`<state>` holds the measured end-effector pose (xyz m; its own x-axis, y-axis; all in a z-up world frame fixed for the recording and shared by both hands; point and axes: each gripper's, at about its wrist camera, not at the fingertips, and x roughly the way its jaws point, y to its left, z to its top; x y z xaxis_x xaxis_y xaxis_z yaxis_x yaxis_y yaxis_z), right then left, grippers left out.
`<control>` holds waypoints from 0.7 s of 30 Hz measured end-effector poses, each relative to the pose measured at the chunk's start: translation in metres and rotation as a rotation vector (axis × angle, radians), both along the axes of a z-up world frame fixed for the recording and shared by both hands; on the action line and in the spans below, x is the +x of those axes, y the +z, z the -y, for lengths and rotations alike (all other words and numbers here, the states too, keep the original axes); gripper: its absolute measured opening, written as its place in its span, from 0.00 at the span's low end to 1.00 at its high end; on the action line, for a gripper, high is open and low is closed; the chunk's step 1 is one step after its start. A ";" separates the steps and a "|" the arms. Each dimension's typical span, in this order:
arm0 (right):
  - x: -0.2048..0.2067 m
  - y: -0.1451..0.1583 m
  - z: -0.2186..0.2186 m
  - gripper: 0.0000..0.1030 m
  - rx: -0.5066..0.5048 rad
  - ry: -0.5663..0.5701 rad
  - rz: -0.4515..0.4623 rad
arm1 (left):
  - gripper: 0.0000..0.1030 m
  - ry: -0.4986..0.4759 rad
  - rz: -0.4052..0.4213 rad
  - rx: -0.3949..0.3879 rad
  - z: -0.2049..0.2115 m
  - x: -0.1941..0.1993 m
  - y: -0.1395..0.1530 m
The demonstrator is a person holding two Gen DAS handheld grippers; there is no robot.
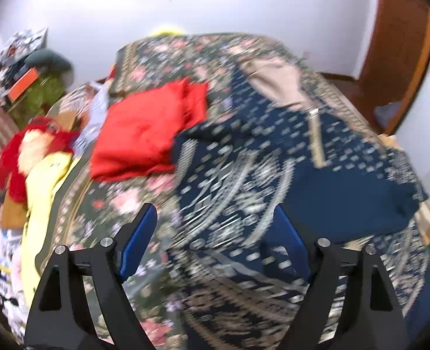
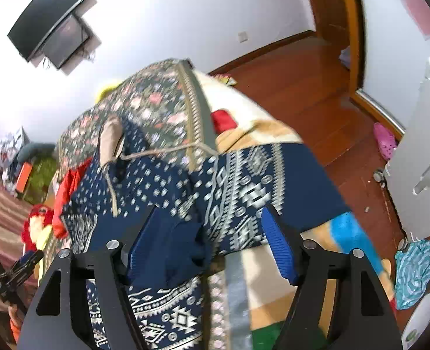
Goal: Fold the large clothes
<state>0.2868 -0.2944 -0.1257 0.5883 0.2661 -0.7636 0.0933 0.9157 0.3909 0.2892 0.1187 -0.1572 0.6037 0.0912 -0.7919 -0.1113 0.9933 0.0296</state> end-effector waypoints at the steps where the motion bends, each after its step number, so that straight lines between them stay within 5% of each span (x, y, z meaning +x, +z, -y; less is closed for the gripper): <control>1: 0.001 -0.001 0.003 0.67 0.000 -0.011 0.000 | 0.82 -0.017 0.011 -0.008 0.007 0.002 0.004; 7: 0.001 -0.032 0.047 0.67 0.060 -0.127 -0.078 | 0.86 -0.094 0.024 -0.065 0.047 0.018 0.004; 14: 0.010 -0.101 0.087 0.67 0.292 -0.247 -0.249 | 0.85 -0.121 -0.054 -0.093 0.072 0.033 -0.023; 21: 0.032 -0.124 0.095 0.70 0.358 -0.315 -0.247 | 0.85 -0.103 -0.112 -0.108 0.068 0.035 -0.043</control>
<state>0.3186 -0.3891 -0.2496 0.4959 0.3747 -0.7834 0.4709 0.6419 0.6052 0.3240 0.0504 -0.2007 0.5131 -0.0562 -0.8565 -0.0106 0.9974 -0.0718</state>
